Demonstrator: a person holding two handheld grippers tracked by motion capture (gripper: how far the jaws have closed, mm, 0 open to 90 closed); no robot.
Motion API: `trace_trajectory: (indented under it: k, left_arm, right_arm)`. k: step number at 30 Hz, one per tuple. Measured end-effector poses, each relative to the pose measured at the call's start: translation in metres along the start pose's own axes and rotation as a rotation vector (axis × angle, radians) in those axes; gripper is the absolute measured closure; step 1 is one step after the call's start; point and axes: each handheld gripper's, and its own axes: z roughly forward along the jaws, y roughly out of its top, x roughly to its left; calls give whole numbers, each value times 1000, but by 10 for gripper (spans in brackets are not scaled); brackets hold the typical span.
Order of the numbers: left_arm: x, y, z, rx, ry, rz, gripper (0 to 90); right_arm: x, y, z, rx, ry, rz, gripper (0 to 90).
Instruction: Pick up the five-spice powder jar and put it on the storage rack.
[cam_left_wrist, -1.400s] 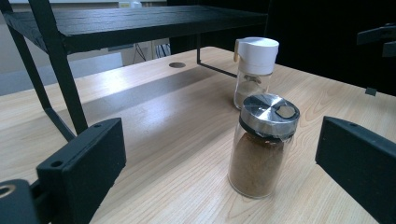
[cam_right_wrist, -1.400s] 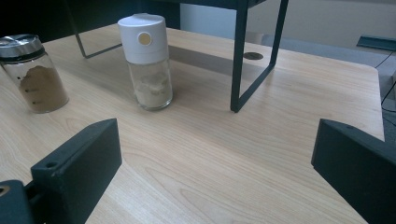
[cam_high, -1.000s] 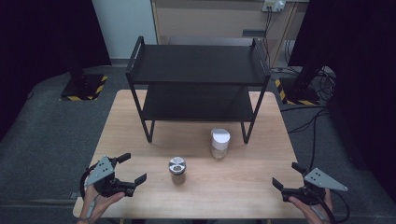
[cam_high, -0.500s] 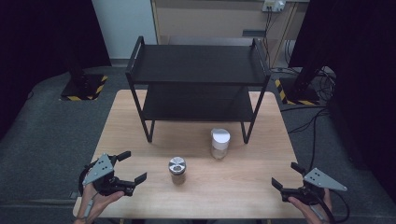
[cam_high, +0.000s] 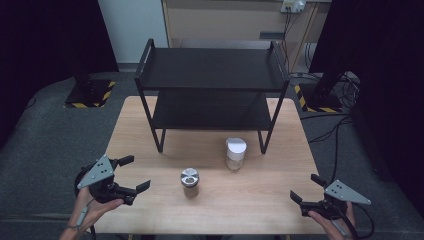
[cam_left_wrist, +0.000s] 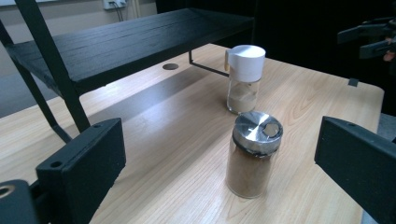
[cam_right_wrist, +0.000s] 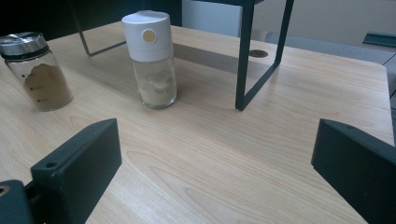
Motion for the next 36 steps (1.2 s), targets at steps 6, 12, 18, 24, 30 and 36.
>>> trace_trajectory:
  k: [6, 12, 18, 24, 30, 36]
  left_arm:
    - [3, 16, 1, 14, -20, 9, 4]
    - [3, 37, 10, 67, -43, 40, 3]
    - [4, 57, 22, 112, -75, 56, 6]
    - [3, 68, 39, 164, -94, 59, 14]
    - [2, 68, 57, 195, -120, 51, 20]
    - [0, 64, 75, 217, -146, 47, 22]
  right_arm:
    - [0, 0, 0, -1, 2, 1, 20]
    - [-1, -1, -1, -4, 1, 4, 21]
    - [-1, -1, -1, -5, 1, 4, 21]
    - [-1, -1, -2, -9, -2, 4, 20]
    - [-1, -1, -2, -9, -2, 3, 21]
    - [-1, -2, -2, -11, -3, 2, 21]
